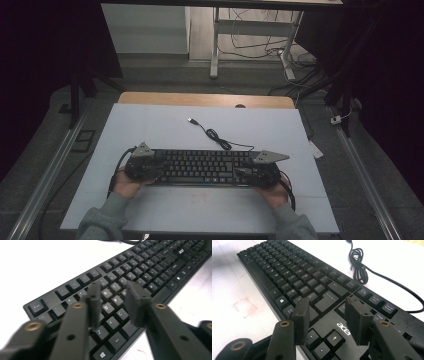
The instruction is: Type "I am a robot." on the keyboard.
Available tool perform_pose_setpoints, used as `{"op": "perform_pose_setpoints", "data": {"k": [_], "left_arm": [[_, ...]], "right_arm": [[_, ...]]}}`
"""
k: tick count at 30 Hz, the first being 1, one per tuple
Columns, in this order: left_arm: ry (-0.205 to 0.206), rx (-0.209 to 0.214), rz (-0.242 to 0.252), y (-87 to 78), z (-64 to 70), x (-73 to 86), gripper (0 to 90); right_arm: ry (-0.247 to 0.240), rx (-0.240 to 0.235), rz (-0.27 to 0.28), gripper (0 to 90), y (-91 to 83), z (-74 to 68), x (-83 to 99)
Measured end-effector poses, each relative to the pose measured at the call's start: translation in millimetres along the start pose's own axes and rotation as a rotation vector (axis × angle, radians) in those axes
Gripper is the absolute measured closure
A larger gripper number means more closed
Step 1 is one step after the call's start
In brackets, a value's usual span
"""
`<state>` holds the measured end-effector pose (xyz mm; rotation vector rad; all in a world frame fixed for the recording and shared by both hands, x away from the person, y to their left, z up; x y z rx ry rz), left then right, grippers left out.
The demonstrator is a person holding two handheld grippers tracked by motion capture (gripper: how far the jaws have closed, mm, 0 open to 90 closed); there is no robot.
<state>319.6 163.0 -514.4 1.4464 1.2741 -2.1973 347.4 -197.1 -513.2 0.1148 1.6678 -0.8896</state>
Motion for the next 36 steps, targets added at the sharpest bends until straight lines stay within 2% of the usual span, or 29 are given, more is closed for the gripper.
{"op": "perform_pose_setpoints", "data": {"k": [4, 13, 21, 28, 36], "left_arm": [[0.019, 0.030, -0.008, 2.0, 5.8, -0.2, 88.3], [0.065, 0.073, -0.046, 11.7, 20.8, 0.1, 88.5], [0.089, 0.080, -0.081, 22.0, 29.4, 3.4, 88.5], [0.125, 0.094, -0.126, 31.3, 37.5, 8.1, 88.5], [0.130, 0.096, -0.145, 35.0, 39.0, 10.7, 88.4]], "right_arm": [[-0.004, 0.001, -0.004, 55.6, 0.5, -0.3, 0.1], [-0.003, 0.002, -0.011, 55.6, 1.3, 0.9, 1.2], [-0.004, 0.003, -0.011, 55.6, 2.0, 0.5, 1.5], [-0.004, -0.001, -0.005, 55.6, 1.8, 0.0, 1.0], [-0.005, -0.001, -0.008, 55.5, 2.3, 0.0, 1.3]]}}
Point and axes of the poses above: each handheld gripper's, and its own axes: y roughly forward along the jaws, x roughly out of its underside, z roughly to its right, the point moved 3 cm from there along y, roughly forward along the jaws, and after that the axes turned 6 degrees about z, right-handed, at the moved point
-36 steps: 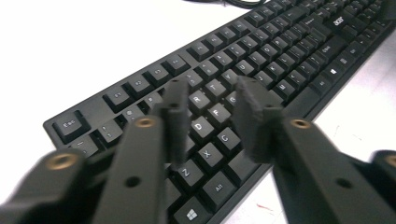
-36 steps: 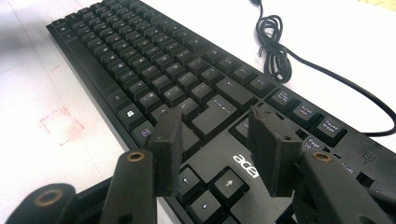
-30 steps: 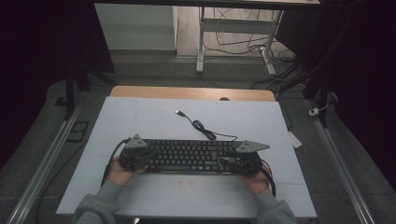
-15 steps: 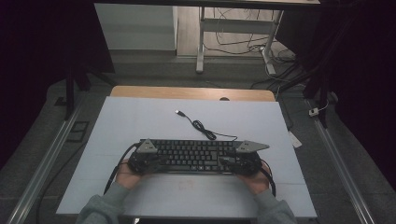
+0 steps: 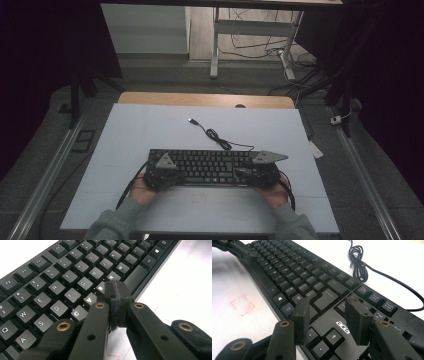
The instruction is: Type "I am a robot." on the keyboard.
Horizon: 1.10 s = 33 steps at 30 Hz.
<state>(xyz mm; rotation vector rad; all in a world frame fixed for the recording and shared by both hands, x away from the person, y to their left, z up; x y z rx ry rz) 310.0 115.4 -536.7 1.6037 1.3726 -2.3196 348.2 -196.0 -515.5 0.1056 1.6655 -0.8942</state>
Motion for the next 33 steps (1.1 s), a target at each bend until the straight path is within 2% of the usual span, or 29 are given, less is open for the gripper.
{"op": "perform_pose_setpoints", "data": {"k": [12, 15, 19, 27, 29, 33], "left_arm": [[0.007, -0.012, -0.022, 4.5, -0.2, 2.8, 88.4], [0.025, -0.029, -0.036, 7.0, 0.8, 4.3, 88.5], [0.026, -0.035, -0.029, 6.2, -0.2, 3.8, 88.5], [-0.010, -0.025, 0.049, -7.4, -4.6, -2.0, 88.1], [-0.030, -0.032, 0.077, -12.3, -7.2, -3.4, 82.0], [-0.086, -0.074, 0.134, -23.8, -16.5, -4.4, 59.8]], "right_arm": [[0.000, 0.002, -0.002, 55.5, 0.0, 0.3, 0.1], [0.000, 0.002, -0.002, 55.5, -0.1, 0.2, 0.1], [-0.001, 0.000, 0.000, 55.5, -0.3, -0.2, -0.2], [0.000, 0.006, -0.005, 55.4, -0.3, 0.7, 0.3], [0.000, 0.002, -0.003, 55.4, 0.0, 0.3, 0.3], [0.001, 0.003, -0.006, 55.3, 0.0, 0.3, 0.4]]}}
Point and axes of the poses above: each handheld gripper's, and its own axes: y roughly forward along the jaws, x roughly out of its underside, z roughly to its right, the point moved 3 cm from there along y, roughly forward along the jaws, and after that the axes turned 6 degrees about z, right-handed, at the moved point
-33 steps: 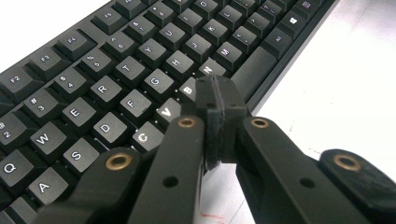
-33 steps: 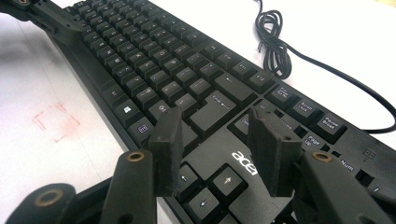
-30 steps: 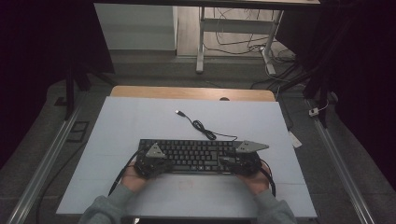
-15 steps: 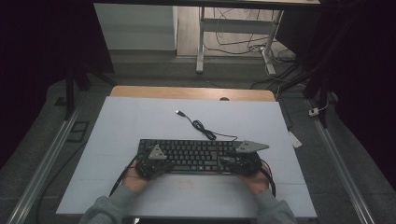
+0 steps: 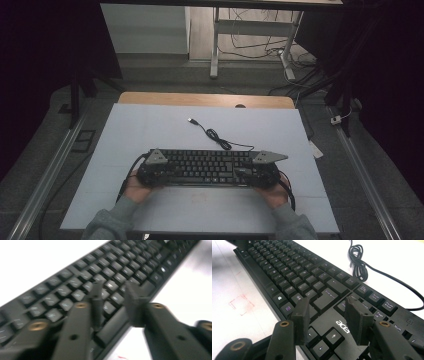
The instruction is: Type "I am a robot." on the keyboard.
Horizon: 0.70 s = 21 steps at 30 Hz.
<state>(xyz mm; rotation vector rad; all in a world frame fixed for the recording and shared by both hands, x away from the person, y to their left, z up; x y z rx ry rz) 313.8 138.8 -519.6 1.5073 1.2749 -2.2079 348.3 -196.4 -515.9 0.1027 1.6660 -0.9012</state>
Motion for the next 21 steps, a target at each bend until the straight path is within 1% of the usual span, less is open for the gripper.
{"op": "perform_pose_setpoints", "data": {"k": [2, 4, 8, 16, 21], "left_arm": [[-0.028, -0.005, 0.010, -3.4, -5.1, -0.5, 52.8], [-0.044, -0.006, 0.012, -5.4, -8.4, -0.6, 48.2], [-0.051, -0.012, 0.008, -7.7, -11.4, -1.1, 42.5], [-0.062, -0.031, 0.015, -11.6, -16.2, -1.7, 39.9], [-0.060, -0.034, 0.015, -11.8, -16.8, -1.6, 39.6]], "right_arm": [[0.000, 0.000, -0.001, 55.2, 0.0, 0.1, 0.1], [0.000, 0.003, 0.000, 55.1, -0.1, 0.3, -0.1], [0.000, 0.003, -0.001, 55.0, 0.1, 0.5, 0.1], [0.000, 0.001, -0.004, 54.9, 0.0, 0.7, 0.2], [0.000, 0.000, -0.004, 54.9, 0.7, 0.2, 0.4]]}}
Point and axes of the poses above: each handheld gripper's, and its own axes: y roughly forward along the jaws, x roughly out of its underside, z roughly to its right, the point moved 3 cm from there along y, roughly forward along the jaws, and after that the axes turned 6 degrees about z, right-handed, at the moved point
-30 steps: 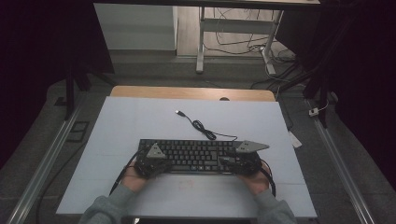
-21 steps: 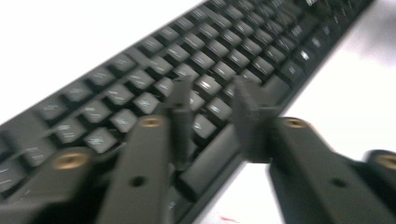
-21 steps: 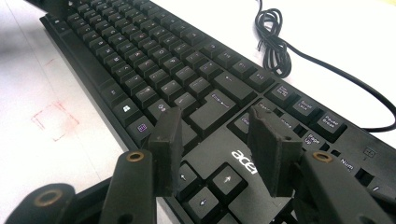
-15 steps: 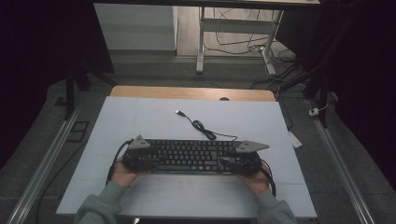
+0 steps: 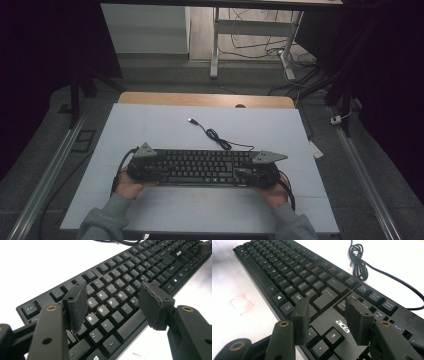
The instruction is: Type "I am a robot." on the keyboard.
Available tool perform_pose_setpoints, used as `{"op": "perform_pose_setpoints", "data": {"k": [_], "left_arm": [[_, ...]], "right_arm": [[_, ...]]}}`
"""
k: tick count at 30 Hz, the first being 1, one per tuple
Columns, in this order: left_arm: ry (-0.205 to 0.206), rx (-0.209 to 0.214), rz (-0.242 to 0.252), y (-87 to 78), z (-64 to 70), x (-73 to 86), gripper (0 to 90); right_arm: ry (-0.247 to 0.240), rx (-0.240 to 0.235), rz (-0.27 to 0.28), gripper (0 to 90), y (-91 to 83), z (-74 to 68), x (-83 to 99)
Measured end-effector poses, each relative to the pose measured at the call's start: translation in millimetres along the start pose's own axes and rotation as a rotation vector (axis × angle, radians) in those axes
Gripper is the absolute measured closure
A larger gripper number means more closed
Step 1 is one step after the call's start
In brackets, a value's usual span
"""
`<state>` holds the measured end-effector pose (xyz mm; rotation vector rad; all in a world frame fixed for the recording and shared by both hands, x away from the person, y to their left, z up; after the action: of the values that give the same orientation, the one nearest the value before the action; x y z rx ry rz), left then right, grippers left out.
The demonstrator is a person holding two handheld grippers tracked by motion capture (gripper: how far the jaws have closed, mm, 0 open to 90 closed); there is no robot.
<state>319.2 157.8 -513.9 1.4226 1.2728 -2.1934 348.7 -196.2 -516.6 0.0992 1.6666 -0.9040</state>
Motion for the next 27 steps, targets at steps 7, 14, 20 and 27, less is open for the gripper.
{"op": "perform_pose_setpoints", "data": {"k": [7, 14, 20, 27], "left_arm": [[0.004, -0.011, -0.001, -0.4, -1.8, 0.2, 40.9], [-0.003, -0.026, -0.001, -0.8, -4.5, 0.6, 41.9], [-0.007, -0.052, -0.003, -1.8, -10.7, 2.0, 43.1], [-0.007, -0.065, -0.016, -2.2, -16.3, 4.8, 49.8]], "right_arm": [[0.002, -0.001, -0.002, 54.7, 0.3, 0.1, 0.2], [0.001, -0.001, -0.005, 54.7, 0.4, 0.1, 0.3], [0.001, 0.002, -0.009, 54.6, 0.4, 0.8, 0.7], [-0.001, 0.002, -0.012, 54.6, 0.6, 0.5, 0.8]]}}
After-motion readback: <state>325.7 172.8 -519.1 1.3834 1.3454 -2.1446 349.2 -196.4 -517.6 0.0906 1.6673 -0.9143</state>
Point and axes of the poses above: each handheld gripper's, and its own axes: y roughly forward along the jaws, x roughly out of its underside, z roughly to its right, the point moved 3 cm from there along y, roughly forward along the jaws, and after that the axes turned 6 degrees about z, right-handed, at the moved point
